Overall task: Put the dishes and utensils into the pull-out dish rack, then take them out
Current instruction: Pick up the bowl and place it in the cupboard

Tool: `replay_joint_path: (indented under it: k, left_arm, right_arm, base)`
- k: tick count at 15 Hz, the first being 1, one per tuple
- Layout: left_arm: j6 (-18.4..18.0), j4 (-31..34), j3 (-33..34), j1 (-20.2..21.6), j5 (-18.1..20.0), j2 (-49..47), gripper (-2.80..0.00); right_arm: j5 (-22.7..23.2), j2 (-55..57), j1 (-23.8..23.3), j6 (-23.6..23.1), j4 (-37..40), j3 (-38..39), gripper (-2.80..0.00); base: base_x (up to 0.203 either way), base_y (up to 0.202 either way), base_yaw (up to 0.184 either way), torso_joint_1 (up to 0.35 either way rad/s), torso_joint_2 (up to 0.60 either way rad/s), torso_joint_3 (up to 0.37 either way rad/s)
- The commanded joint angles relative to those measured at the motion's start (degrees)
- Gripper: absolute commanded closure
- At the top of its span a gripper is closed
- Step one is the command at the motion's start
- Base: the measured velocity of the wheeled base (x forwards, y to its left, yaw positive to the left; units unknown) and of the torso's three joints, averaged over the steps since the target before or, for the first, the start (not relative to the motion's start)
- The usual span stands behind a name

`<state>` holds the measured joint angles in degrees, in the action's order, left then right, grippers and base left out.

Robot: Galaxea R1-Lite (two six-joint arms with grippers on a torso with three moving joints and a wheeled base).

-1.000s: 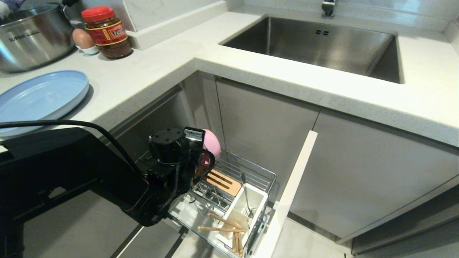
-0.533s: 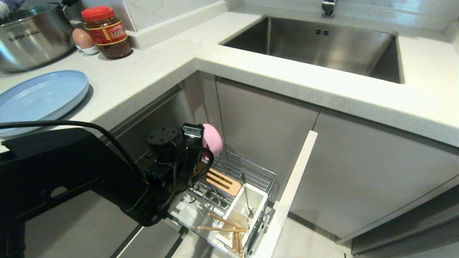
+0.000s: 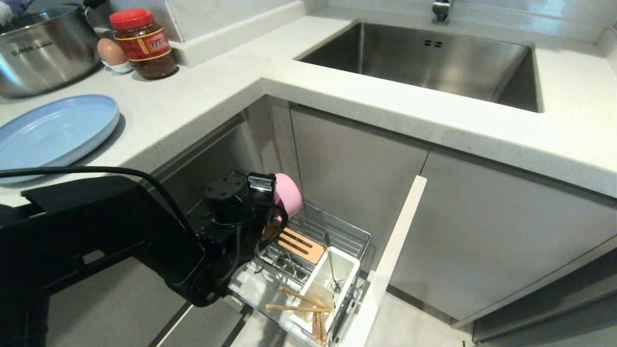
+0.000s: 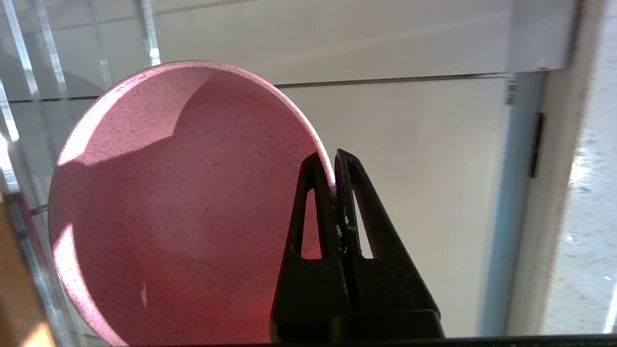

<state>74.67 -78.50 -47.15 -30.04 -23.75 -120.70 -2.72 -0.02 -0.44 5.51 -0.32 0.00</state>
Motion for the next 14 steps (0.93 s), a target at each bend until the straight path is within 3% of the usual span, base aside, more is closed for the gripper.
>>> replay_joint_path:
  k: [1, 12, 13, 14]
  left_arm:
    - [0.6, -0.4, 0.2, -0.1, -0.2, -1.0, 0.0]
    - [0.3, -0.1, 0.2, 0.0, -0.4, -1.5, 0.0]
    - [0.2, 0.0, 0.2, 0.0, -0.4, -1.5, -2.8]
    - [0.1, 0.0, 0.2, -0.1, -0.5, -1.4, -2.8]
  right_arm:
    - [0.0, -0.2, 0.0, 0.0, 0.0, 0.0, 0.0]
    - [0.0, -0.2, 0.0, 0.0, 0.0, 0.0, 0.0]
    - [0.0, -0.2, 0.0, 0.0, 0.0, 0.0, 0.0]
    - [0.0, -0.2, 0.0, 0.0, 0.0, 0.0, 0.0]
  base:
    - [0.0, 0.0, 0.0, 0.0, 0.0, 0.0]
    - [0.0, 0.0, 0.0, 0.0, 0.0, 0.0]
    - [0.0, 0.0, 0.0, 0.0, 0.0, 0.0]
    - [0.0, 0.0, 0.0, 0.0, 0.0, 0.0]
